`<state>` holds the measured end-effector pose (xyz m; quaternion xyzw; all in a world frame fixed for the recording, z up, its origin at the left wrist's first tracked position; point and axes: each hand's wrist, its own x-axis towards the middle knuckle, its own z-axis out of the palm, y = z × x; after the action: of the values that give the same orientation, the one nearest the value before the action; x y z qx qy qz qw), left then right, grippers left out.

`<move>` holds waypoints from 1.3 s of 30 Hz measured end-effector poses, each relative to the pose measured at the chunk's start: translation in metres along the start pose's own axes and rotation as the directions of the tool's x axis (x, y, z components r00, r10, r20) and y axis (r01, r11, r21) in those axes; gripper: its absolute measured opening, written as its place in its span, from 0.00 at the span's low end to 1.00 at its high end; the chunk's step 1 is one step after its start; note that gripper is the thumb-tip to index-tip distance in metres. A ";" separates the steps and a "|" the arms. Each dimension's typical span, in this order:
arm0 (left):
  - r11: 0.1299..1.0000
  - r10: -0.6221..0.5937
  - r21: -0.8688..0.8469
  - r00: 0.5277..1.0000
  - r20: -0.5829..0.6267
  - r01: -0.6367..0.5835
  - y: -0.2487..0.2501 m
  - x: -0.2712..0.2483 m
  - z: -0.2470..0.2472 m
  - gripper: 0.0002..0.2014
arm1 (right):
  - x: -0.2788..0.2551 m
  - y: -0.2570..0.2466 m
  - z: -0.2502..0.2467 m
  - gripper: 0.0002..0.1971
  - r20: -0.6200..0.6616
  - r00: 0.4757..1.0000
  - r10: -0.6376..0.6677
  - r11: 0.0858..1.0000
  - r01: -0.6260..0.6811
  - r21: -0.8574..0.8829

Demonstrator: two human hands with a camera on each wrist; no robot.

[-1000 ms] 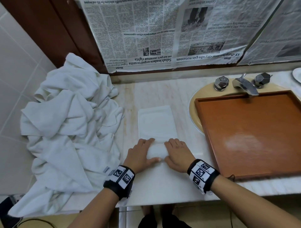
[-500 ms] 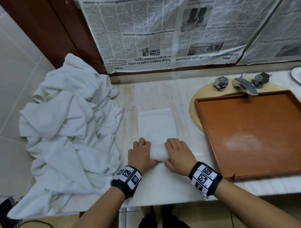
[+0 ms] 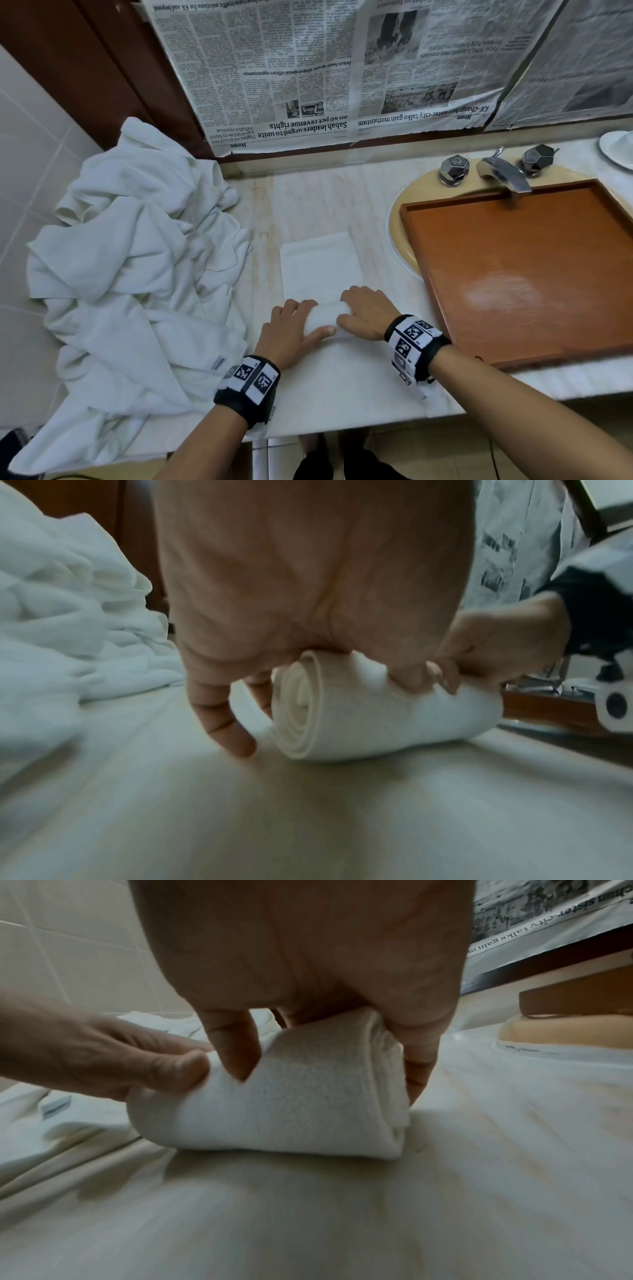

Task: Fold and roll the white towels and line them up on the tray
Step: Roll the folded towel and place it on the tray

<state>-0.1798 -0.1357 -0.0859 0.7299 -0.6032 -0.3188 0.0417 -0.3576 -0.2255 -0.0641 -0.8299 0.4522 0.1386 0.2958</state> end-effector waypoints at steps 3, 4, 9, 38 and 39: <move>1.000 0.013 -0.011 1.000 0.014 -0.013 -0.004 0.000 -0.001 0.37 | -0.010 -0.003 0.007 0.27 -0.091 0.996 0.019 1.000 -0.017 0.023; 0.999 0.006 -0.031 1.000 0.024 -0.006 -0.003 0.002 -0.002 0.35 | -0.016 -0.005 0.011 0.28 -0.180 0.984 -0.004 0.999 -0.003 -0.035; 0.990 -0.057 -0.119 0.992 0.110 0.070 -0.005 0.014 -0.010 0.38 | -0.028 -0.013 0.040 0.33 -0.322 0.941 -0.104 0.951 -0.001 -0.310; 0.971 0.128 -0.198 0.991 -0.037 -0.133 -0.007 0.004 -0.002 0.44 | -0.032 -0.005 0.051 0.35 -0.334 0.938 -0.094 0.961 -0.001 -0.275; 0.973 0.136 -0.182 0.990 -0.040 -0.141 -0.008 0.004 0.000 0.48 | -0.030 -0.003 0.054 0.34 -0.343 0.936 -0.082 0.963 -0.014 -0.269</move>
<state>-0.1731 -0.1374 -0.0912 0.6831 -0.6200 -0.3599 0.1395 -0.3693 -0.1711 -0.0906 -0.8813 0.4602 0.0430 0.0982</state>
